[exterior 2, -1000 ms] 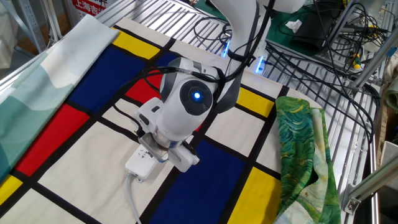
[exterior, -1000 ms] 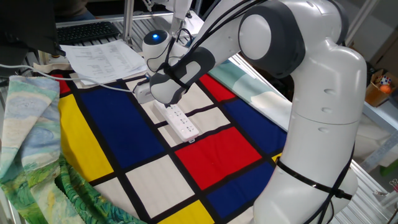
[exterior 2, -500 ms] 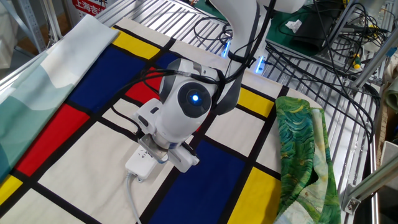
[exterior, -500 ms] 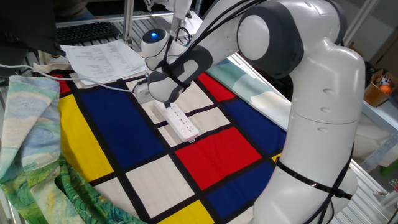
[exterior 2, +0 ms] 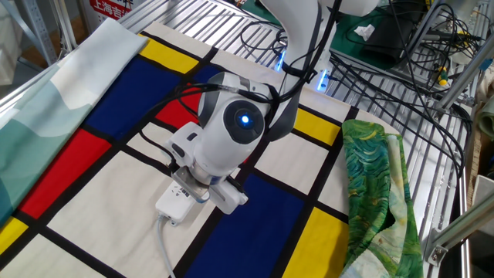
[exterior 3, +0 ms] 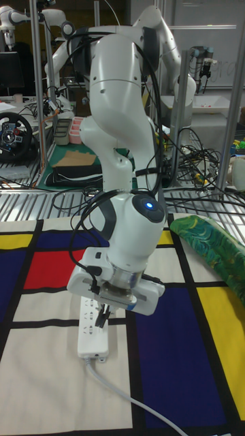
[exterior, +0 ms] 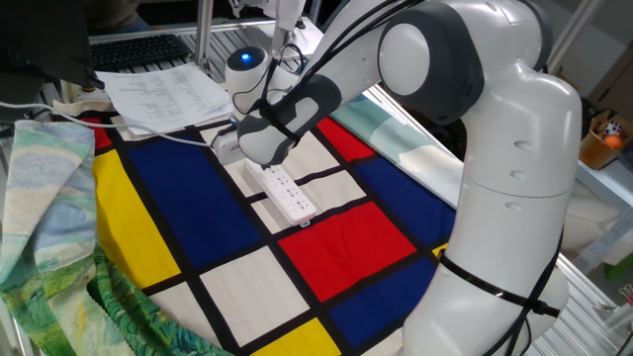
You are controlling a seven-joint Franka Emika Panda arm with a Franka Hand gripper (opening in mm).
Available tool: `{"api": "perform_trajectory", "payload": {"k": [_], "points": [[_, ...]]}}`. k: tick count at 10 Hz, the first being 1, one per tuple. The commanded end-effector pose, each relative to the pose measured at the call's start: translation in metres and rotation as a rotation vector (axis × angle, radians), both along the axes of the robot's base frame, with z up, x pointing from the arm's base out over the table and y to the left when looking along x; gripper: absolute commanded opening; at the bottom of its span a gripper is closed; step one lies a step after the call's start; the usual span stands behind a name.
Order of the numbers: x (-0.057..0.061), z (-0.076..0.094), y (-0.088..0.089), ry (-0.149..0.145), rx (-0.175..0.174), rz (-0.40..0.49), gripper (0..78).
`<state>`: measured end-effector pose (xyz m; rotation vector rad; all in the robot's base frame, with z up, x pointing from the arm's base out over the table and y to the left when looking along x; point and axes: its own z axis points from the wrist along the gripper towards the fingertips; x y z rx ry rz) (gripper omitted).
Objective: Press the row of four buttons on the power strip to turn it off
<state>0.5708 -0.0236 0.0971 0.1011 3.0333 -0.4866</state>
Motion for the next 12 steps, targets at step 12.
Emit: {"api": "perform_trajectory", "payload": {"k": [12], "points": [[0.0039,-0.0071,0.0027,0.001,-0.022,0.003,0.0]]}}
